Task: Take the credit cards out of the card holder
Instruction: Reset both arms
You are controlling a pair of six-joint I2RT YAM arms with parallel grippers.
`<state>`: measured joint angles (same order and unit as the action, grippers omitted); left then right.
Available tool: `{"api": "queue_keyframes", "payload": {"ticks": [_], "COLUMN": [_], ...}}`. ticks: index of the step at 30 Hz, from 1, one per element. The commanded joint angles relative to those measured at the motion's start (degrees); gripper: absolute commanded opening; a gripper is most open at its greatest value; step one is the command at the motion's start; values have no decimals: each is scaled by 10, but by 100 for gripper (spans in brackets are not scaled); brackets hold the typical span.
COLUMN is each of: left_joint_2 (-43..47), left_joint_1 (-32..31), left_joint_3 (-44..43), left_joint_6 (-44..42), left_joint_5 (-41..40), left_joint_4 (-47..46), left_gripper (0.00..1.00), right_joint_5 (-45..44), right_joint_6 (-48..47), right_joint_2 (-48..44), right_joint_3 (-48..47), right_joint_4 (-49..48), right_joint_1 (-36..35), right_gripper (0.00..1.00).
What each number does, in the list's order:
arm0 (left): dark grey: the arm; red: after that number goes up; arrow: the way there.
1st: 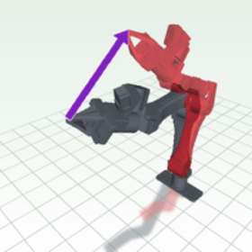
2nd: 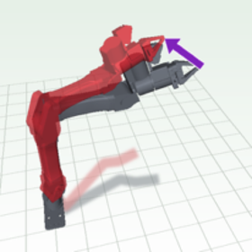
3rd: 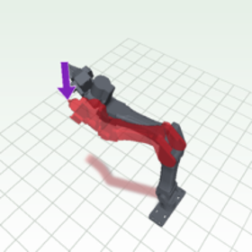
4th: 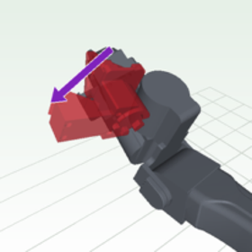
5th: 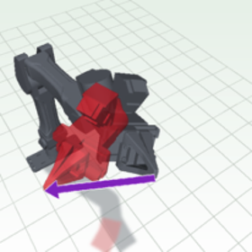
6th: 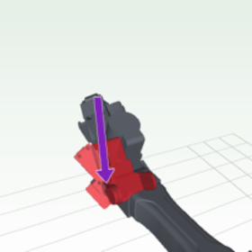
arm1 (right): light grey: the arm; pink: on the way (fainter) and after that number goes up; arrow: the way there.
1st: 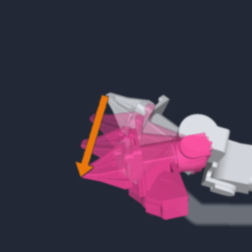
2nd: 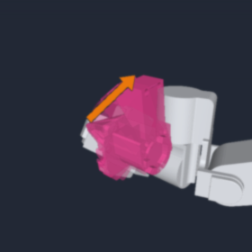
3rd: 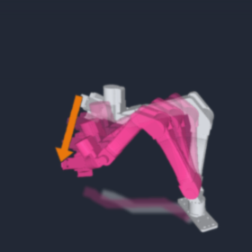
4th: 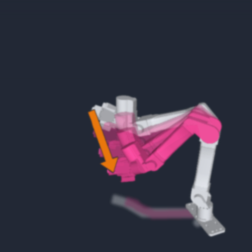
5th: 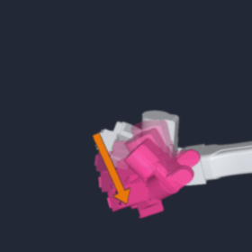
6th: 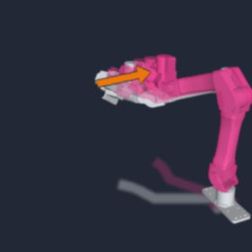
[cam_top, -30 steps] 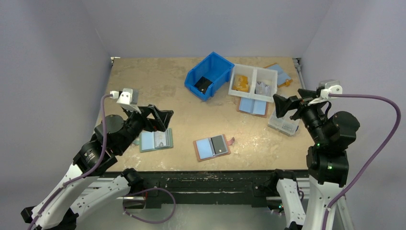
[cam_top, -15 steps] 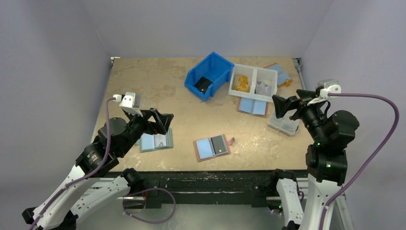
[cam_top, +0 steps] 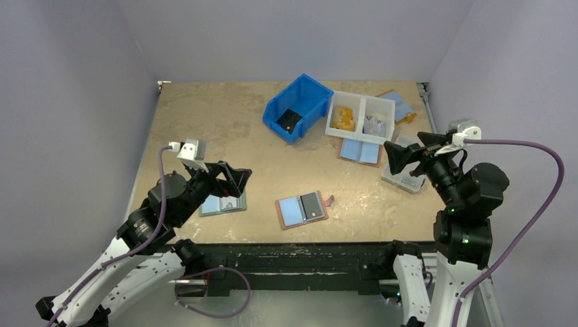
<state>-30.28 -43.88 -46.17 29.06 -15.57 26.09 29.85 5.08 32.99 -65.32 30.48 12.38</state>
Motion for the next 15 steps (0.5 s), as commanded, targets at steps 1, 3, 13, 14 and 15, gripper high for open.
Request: {"api": "queue_keyframes", "payload": {"ticks": [1, 3, 13, 14, 15], "left_joint_2": [7, 6, 13, 15, 18], "left_joint_1": [3, 2, 3, 3, 3], "left_joint_3": [0, -2, 12, 17, 22], "left_joint_6": [14, 13, 20, 23, 26], "left_joint_5": [12, 14, 13, 13, 13], "left_joint_4": [-36, -32, -29, -30, -32], "left_gripper": [99, 99, 99, 99, 99], "right_joint_5": [17, 19, 43, 46, 48], "right_joint_6": [-2, -1, -3, -3, -3], "right_joint_2": [7, 7, 11, 11, 10], "right_joint_3": [-2, 2, 15, 16, 17], "right_joint_4": [1, -6, -13, -12, -12], "right_joint_1": [1, 2, 3, 3, 3], "right_gripper": [99, 99, 99, 99, 99]}}
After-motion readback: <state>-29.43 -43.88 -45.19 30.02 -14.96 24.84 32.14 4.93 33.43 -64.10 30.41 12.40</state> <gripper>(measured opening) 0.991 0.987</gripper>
